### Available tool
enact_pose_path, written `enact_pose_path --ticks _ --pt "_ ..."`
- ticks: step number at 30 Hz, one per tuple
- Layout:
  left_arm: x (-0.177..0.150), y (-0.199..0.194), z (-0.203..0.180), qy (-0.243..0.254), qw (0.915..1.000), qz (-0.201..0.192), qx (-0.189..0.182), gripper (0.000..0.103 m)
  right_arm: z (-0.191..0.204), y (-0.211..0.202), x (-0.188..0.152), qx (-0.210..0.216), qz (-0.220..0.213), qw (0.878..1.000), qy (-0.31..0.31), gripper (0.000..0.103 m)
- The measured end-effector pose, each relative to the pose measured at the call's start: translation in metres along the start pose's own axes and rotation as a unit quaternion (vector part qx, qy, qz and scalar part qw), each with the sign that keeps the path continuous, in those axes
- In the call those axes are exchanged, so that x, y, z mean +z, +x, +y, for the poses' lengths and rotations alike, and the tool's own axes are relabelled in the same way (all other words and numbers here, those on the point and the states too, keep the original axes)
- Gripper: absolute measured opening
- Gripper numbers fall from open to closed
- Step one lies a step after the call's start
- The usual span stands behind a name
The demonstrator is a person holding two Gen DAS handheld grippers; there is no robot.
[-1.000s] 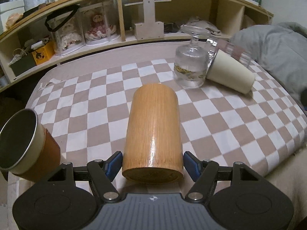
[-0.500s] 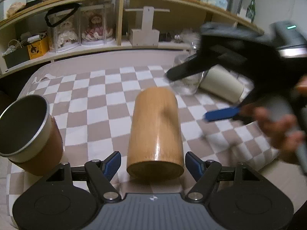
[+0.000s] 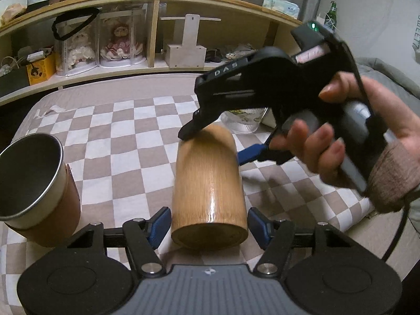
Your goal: Flip cup upright
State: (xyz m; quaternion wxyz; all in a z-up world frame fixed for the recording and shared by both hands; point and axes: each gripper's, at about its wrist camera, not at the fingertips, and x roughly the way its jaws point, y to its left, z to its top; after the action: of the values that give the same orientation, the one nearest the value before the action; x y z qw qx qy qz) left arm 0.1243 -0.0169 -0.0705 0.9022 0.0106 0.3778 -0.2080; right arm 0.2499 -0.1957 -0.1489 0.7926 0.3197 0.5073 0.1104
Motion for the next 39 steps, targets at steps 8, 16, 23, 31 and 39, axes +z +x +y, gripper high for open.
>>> enact_pose_path --ticks 8,16,23,31,39 --pt "-0.002 0.001 0.001 -0.015 0.9998 -0.014 0.005 0.064 0.033 -0.029 -0.009 -0.014 -0.040 0.994 -0.101 0.073" --pt "0.000 0.006 0.016 -0.075 0.9950 -0.043 0.051 0.063 0.082 -0.064 -0.035 -0.044 -0.098 0.966 -0.234 0.072" --pt "-0.003 0.008 0.030 -0.130 0.9886 -0.043 0.064 0.061 0.114 -0.067 -0.069 -0.062 -0.109 0.934 -0.334 0.072" --pt "-0.004 0.002 0.032 -0.140 0.9877 -0.055 0.044 0.059 0.135 -0.060 -0.094 -0.095 -0.121 0.909 -0.388 0.072" --pt "-0.006 -0.002 0.030 -0.139 0.9879 -0.053 0.041 0.058 0.141 -0.061 -0.094 -0.108 -0.120 0.910 -0.382 0.072"
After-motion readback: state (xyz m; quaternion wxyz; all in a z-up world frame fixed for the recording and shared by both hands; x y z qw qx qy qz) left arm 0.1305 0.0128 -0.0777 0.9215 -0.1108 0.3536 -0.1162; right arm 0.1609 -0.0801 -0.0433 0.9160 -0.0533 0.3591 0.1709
